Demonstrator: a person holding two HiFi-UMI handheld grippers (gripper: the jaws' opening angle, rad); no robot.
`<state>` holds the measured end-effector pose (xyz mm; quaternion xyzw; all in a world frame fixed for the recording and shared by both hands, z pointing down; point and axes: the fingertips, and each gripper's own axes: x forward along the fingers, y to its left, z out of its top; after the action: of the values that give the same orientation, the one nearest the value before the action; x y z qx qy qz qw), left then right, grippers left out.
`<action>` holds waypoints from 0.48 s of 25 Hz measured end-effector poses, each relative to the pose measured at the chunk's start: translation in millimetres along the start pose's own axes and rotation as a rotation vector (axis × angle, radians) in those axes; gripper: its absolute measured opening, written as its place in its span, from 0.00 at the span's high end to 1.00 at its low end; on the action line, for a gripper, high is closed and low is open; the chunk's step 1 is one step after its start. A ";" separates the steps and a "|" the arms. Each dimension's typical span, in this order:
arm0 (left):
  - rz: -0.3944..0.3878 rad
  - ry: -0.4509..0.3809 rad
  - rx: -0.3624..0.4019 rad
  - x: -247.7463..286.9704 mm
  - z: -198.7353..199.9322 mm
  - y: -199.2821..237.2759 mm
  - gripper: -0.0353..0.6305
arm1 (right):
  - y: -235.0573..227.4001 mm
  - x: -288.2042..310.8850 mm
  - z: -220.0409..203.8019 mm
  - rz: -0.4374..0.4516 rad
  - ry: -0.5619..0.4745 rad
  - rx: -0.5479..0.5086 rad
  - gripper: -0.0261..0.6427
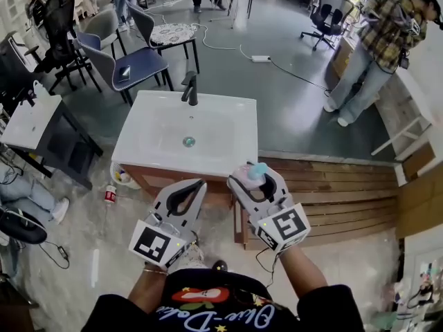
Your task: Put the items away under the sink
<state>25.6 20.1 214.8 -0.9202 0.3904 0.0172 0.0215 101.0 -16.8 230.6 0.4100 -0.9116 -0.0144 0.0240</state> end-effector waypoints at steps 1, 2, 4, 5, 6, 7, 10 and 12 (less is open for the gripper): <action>0.001 0.000 0.000 -1.4 -0.2 -2.0 0.94 | 1.9 -1.9 0.5 0.003 -0.001 0.000 0.63; 0.002 0.000 0.001 -2.8 -0.5 -4.0 0.94 | 3.8 -3.7 0.9 0.006 -0.003 -0.001 0.63; 0.005 0.000 0.007 -5.7 -0.3 -8.7 0.94 | 7.3 -7.9 1.9 0.012 -0.005 -0.001 0.63; 0.007 0.002 0.010 -7.3 0.0 -11.7 0.94 | 8.8 -10.7 2.2 0.015 -0.005 -0.001 0.63; 0.010 0.006 0.015 -8.9 0.2 -14.9 0.94 | 10.2 -13.9 2.2 0.018 -0.004 -0.001 0.63; 0.014 0.009 0.020 -10.5 0.7 -18.1 0.94 | 11.3 -17.2 1.8 0.020 -0.002 0.000 0.63; 0.025 0.004 0.024 -15.4 1.8 -25.4 0.94 | 14.2 -25.3 0.8 0.028 -0.001 -0.002 0.63; 0.034 0.006 0.026 -19.1 0.2 -29.3 0.94 | 17.1 -29.5 0.7 0.037 -0.003 -0.004 0.63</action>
<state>33.4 54.2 216.3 -0.9132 0.4062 0.0096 0.0318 107.7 16.7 229.8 0.3930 -0.9191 -0.0165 0.0239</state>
